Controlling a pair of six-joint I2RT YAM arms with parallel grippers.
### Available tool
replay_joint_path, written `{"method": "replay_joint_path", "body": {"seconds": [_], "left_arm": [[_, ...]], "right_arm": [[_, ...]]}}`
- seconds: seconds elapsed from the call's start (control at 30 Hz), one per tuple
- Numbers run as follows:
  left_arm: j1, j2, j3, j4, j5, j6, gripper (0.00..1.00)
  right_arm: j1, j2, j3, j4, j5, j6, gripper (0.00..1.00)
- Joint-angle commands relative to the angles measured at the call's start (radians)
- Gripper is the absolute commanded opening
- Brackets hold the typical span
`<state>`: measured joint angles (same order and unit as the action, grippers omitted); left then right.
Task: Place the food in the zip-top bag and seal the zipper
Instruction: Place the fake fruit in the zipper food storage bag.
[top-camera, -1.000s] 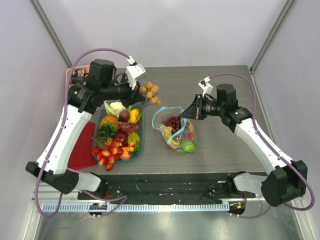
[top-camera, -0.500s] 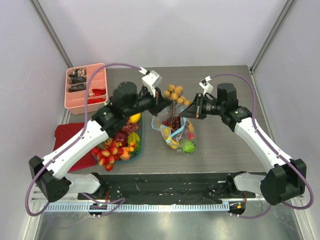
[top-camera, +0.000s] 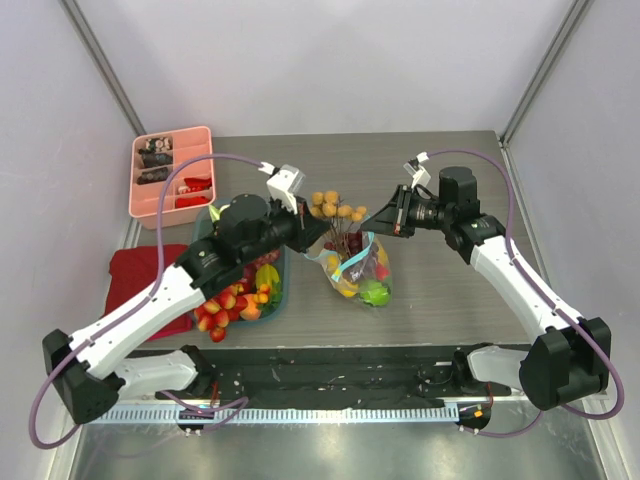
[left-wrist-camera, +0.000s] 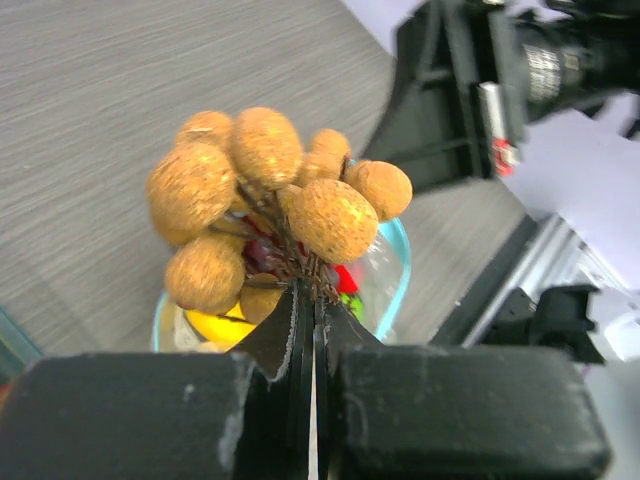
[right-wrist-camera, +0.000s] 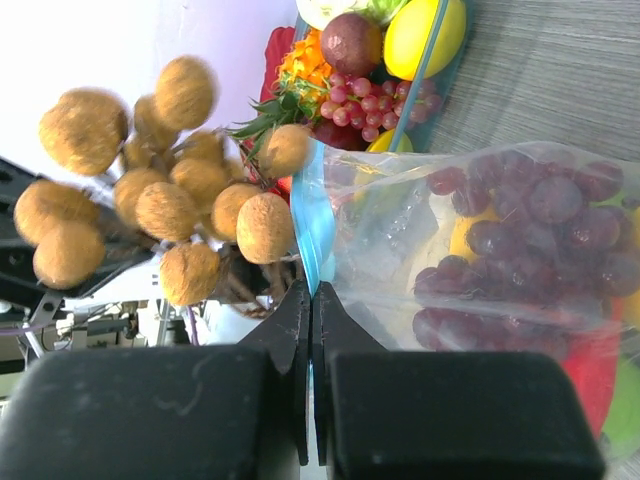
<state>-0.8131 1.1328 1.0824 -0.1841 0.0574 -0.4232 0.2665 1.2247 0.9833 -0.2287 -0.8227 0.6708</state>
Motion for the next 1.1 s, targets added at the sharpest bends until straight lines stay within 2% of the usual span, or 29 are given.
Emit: {"method": "replay_joint_path", "body": {"seconds": [0.0, 0.1, 0.23, 0.4, 0.5, 0.57, 0.67, 0.8, 0.93, 1.03, 1.07], "left_arm": [[-0.027, -0.077, -0.022, 0.0, 0.108, 0.023, 0.0], [-0.064, -0.053, 0.0, -0.069, 0.172, 0.061, 0.0], [-0.106, 0.016, 0.027, -0.159, 0.18, 0.086, 0.0], [-0.106, 0.108, 0.097, -0.178, 0.22, 0.096, 0.0], [-0.104, 0.186, 0.198, -0.212, 0.281, 0.127, 0.0], [-0.104, 0.281, 0.264, -0.324, 0.297, 0.126, 0.0], [-0.069, 0.375, 0.35, -0.417, 0.318, 0.086, 0.0], [0.006, 0.438, 0.387, -0.494, 0.234, 0.012, 0.0], [0.113, 0.475, 0.349, -0.52, 0.222, -0.077, 0.0], [0.121, 0.486, 0.341, -0.522, 0.24, -0.057, 0.0], [0.115, 0.487, 0.362, -0.525, 0.272, -0.046, 0.06]], "right_arm": [[-0.004, -0.011, -0.006, 0.071, -0.024, 0.021, 0.01], [-0.006, -0.013, -0.015, 0.088, -0.021, 0.027, 0.01], [-0.004, -0.022, -0.021, 0.101, -0.039, 0.024, 0.01], [0.0, -0.076, -0.037, 0.082, -0.056, -0.062, 0.01], [0.008, -0.097, -0.038, 0.046, -0.056, -0.122, 0.01], [0.008, -0.105, -0.037, 0.025, -0.056, -0.149, 0.01], [0.011, -0.116, -0.034, 0.008, -0.053, -0.177, 0.01], [0.008, -0.137, -0.031, -0.011, -0.059, -0.215, 0.01], [0.008, -0.145, -0.028, -0.021, -0.053, -0.228, 0.01], [0.008, -0.137, -0.021, -0.024, -0.056, -0.229, 0.01], [0.008, -0.134, -0.02, -0.023, -0.055, -0.231, 0.01]]}}
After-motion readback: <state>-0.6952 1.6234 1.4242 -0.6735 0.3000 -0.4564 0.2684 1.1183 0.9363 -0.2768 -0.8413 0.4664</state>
